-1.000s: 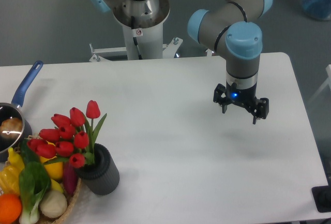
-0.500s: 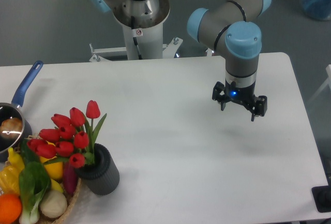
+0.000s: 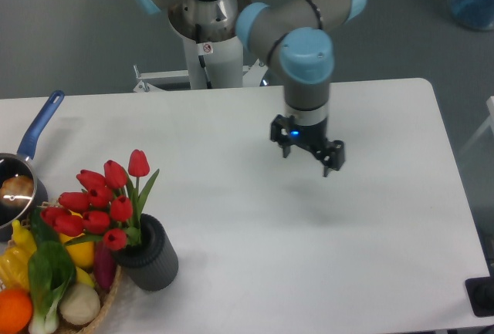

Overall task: Pick up the flowers from the vase
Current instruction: 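Move the open gripper across the table toward the tulip vase, then lower the open gripper around the red tulip stems above the vase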

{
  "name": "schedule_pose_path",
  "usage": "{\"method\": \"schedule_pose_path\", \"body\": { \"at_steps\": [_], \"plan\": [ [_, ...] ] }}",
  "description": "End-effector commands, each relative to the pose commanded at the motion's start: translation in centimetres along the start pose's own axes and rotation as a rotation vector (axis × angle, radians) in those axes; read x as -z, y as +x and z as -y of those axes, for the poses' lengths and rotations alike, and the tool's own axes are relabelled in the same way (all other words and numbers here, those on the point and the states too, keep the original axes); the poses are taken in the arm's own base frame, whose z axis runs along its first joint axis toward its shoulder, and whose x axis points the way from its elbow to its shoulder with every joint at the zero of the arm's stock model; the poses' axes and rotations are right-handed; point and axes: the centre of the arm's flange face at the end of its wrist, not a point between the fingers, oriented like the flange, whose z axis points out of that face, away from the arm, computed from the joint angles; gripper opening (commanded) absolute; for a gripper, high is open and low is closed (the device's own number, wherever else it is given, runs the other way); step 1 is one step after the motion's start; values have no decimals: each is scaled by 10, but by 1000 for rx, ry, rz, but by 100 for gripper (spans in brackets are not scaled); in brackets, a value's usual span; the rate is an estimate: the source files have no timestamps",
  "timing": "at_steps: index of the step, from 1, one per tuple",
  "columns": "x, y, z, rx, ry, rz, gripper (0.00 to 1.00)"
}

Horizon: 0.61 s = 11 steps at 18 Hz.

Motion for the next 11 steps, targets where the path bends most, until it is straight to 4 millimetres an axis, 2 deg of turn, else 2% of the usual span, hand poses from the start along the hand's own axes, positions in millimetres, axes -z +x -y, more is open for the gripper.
{"method": "schedule_pose_path", "body": {
  "at_steps": [3,9,11],
  "plan": [
    [0,12,19,-23,58,-23,100],
    [16,24,55,-17,475,-188,100],
    [21,27,63,-32,562,-221,100]
  ]
}}
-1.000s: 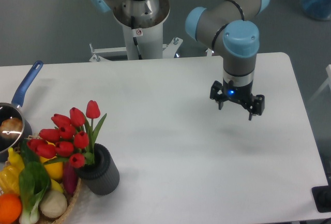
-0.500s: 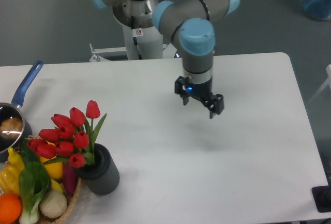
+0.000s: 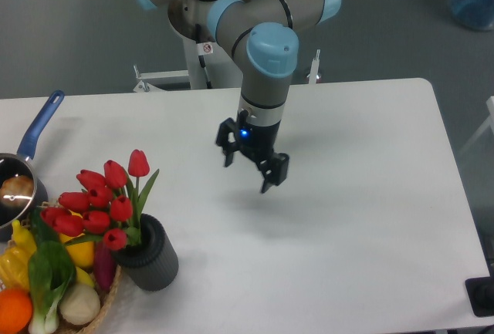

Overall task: Pick up the flowers from the vase
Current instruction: 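Lower the open gripper around the red tulip stems above the vase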

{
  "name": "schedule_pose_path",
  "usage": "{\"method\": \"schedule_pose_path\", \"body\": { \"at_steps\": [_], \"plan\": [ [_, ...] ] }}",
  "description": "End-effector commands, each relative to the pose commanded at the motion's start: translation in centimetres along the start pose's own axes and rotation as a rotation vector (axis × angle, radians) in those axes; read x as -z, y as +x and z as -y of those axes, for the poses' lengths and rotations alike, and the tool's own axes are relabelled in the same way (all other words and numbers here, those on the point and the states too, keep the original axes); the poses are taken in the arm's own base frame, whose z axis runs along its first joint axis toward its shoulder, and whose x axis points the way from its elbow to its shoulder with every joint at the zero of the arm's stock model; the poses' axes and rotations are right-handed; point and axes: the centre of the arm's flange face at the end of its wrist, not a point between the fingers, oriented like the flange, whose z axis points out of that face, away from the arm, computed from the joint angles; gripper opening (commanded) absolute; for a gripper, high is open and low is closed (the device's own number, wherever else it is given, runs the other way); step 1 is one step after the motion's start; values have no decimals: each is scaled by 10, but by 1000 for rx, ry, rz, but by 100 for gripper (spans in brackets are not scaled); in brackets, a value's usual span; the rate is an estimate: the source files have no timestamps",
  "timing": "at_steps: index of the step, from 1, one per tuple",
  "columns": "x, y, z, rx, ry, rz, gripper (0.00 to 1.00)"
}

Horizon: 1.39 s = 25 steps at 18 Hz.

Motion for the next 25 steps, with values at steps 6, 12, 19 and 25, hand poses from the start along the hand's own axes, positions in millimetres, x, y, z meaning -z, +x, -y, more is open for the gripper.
{"method": "schedule_pose_path", "body": {
  "at_steps": [6,12,19,25],
  "plan": [
    [6,4,21,-107,284,-86,100],
    [-13,5,30,-177,408,-145,100],
    [-39,7,35,-263,514,-187,100],
    [-47,8,38,-302,616,-208,72]
  ]
}}
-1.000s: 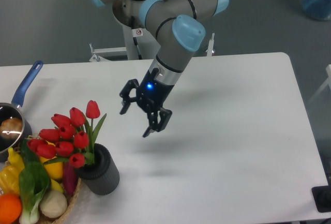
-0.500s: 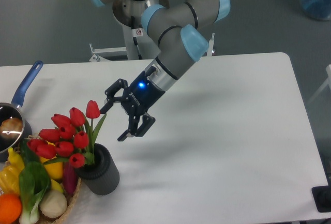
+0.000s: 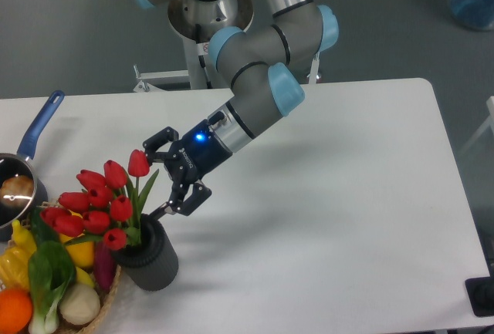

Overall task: Pick up the flowers from the vase
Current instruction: 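Lower the open gripper around the red tulip stems above the vase, then close the gripper on the tulip stems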

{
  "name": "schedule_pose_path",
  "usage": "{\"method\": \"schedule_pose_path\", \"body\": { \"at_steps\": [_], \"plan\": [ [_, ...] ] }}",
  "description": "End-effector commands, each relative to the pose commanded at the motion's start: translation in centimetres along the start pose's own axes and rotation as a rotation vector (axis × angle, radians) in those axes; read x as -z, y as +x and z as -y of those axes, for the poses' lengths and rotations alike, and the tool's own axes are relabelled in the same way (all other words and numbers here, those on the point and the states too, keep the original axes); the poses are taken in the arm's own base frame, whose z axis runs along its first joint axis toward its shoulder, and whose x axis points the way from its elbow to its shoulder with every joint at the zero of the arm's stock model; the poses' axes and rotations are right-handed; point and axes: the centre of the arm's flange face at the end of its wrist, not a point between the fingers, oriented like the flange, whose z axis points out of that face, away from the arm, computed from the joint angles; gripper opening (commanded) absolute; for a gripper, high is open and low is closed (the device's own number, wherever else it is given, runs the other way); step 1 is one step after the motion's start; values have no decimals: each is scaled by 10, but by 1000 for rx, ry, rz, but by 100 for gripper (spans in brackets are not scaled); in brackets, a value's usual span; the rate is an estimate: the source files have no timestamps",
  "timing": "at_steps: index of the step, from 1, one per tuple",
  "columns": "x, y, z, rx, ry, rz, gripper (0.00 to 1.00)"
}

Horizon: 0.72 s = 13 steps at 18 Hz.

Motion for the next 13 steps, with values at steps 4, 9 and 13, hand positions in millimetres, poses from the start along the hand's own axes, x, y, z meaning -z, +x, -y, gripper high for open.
{"method": "schedule_pose_path", "body": {
  "at_steps": [4,9,13],
  "plan": [
    [-1,1,-2,6,3,-2,51],
    [0,2,-2,3,4,-1,9],
    [1,2,-3,6,6,2,0]
  ]
}}
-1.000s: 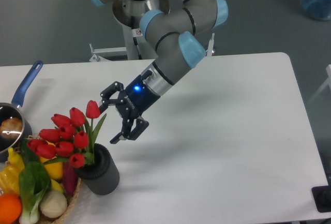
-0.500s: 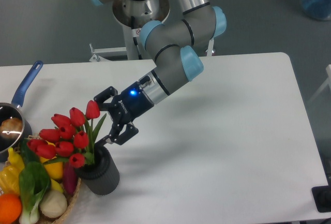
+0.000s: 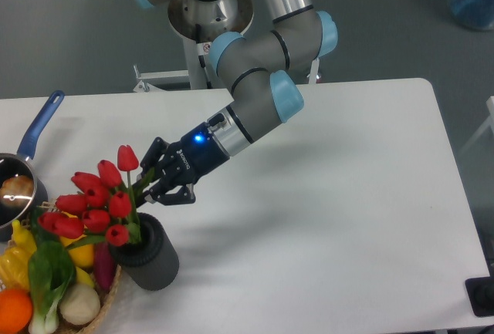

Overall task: Pick up the flowers from the vase
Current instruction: 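Close the gripper on the tulip stems, then lift the gripped tulips up out of the black vase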

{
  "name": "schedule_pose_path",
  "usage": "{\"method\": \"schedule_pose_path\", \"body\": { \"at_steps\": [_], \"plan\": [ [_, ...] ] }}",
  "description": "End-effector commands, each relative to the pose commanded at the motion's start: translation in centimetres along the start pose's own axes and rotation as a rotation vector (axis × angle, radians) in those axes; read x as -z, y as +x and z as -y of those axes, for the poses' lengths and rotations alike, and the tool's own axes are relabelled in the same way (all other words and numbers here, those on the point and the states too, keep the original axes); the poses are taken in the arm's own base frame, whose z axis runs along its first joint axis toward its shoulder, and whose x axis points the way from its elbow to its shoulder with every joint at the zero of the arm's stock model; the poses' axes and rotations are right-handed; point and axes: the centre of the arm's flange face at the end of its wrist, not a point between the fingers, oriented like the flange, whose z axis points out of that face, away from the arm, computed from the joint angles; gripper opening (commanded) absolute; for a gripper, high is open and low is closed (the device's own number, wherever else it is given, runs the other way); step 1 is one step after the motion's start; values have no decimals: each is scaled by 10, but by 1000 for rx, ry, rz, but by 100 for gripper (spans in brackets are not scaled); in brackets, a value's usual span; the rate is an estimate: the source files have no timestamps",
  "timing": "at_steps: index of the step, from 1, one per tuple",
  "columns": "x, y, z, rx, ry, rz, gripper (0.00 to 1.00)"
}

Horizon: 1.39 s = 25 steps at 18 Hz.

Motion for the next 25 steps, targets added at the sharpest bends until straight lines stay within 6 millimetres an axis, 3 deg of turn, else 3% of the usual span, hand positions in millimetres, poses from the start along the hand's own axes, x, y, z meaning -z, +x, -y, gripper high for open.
{"method": "schedule_pose_path", "body": {
  "at_steps": [9,16,21,25],
  "plan": [
    [8,-3,8,3,-1,16,0],
    [29,-17,74,84,45,52,0],
    [35,-20,84,106,58,60,0],
    [49,-18,114,110,79,77,0]
  ]
}}
